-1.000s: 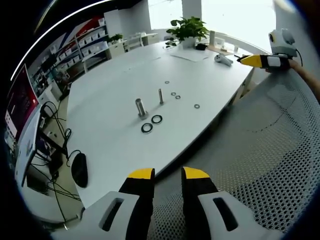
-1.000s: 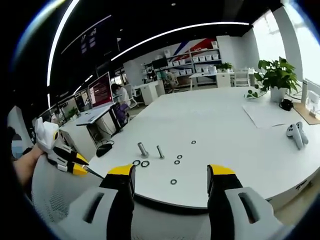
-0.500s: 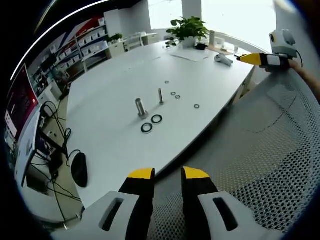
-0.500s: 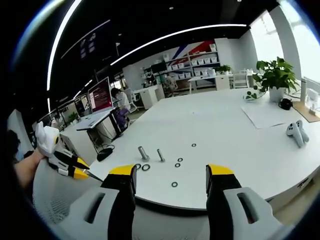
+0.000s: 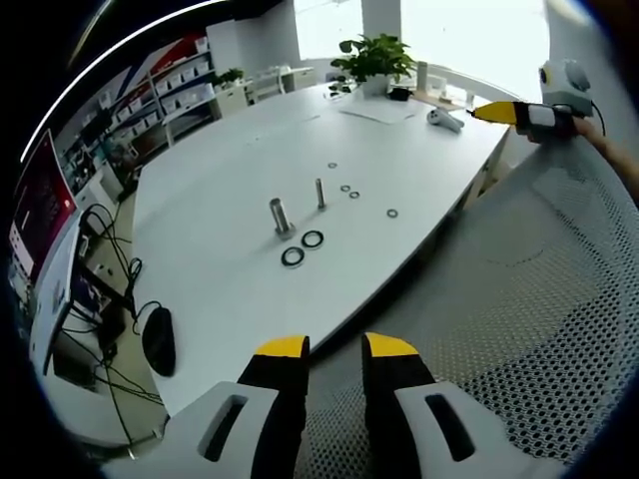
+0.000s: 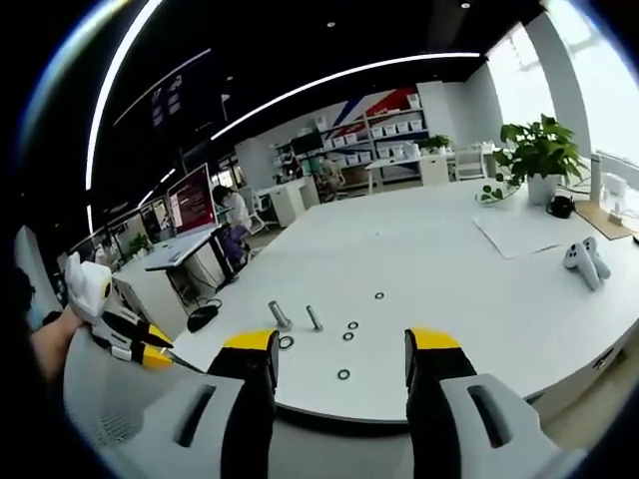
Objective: Place the washer onto the threaded stud by aligning its center hole with the stud, sliding it down to the base, and recovering from edge contact or off-axis alignment until the washer reaches the visible bottom stop.
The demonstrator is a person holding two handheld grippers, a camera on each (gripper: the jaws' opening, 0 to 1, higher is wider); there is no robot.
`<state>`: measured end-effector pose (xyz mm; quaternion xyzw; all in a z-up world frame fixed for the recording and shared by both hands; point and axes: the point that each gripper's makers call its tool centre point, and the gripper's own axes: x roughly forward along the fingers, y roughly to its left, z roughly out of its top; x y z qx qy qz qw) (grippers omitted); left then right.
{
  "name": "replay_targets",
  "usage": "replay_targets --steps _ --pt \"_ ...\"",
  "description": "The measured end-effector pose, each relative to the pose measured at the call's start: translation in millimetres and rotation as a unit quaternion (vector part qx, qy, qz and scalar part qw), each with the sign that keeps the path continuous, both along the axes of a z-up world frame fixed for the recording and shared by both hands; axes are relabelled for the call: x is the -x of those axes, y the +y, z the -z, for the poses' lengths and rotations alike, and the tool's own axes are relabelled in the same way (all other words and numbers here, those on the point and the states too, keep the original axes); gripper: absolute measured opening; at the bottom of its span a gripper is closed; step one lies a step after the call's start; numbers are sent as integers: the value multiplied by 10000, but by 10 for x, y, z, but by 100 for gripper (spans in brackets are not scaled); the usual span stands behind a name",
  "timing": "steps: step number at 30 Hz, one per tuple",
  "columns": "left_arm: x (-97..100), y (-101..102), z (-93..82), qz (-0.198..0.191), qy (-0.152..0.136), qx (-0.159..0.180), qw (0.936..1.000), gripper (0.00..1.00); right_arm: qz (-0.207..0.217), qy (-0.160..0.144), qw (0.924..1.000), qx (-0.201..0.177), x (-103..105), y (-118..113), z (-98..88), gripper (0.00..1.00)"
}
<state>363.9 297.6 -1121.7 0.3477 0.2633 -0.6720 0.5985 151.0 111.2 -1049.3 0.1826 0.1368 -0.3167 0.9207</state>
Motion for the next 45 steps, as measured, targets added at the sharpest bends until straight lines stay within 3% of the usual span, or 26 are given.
replay_targets --steps 8,10,15,18,20,23,27,29,35,38,42,45 --pt "31 -4 -9 -5 30 -2 10000 18 44 143 9998 -90 26 3 43 55" --pt "5 9 31 -115 60 -125 9998 17 228 388 9989 -112 83 -34 89 57" --pt "28 9 29 -15 55 -85 9999 15 266 363 9990 -79 90 -47 78 57" --pt "56 -14 8 89 -13 -22 10000 15 591 151 9981 26 155 -136 12 57" --pt "40 -8 25 73 -4 -22 10000 15 435 162 9989 18 120 -105 13 57" --pt "63 -4 11 137 -23 4 9999 14 301 535 9976 316 127 -113 14 55" --pt "82 1 8 181 -5 6 9998 12 96 1056 9937 367 200 -122 32 50" --pt "90 20 -30 176 -10 12 9998 12 30 1184 9920 425 260 -197 -25 43" --pt "102 15 -26 207 -25 11 9998 11 -88 1030 9931 550 226 -433 -377 45" --pt "127 -18 -54 358 -114 177 9991 10 -321 1057 9918 643 91 -524 -483 46" --pt "137 -11 -37 362 -69 127 9992 7 -1012 1132 9871 514 -264 -534 -475 47" --pt "132 -8 -25 350 -58 102 9993 7 -1548 1291 9776 613 -525 -544 -448 47"
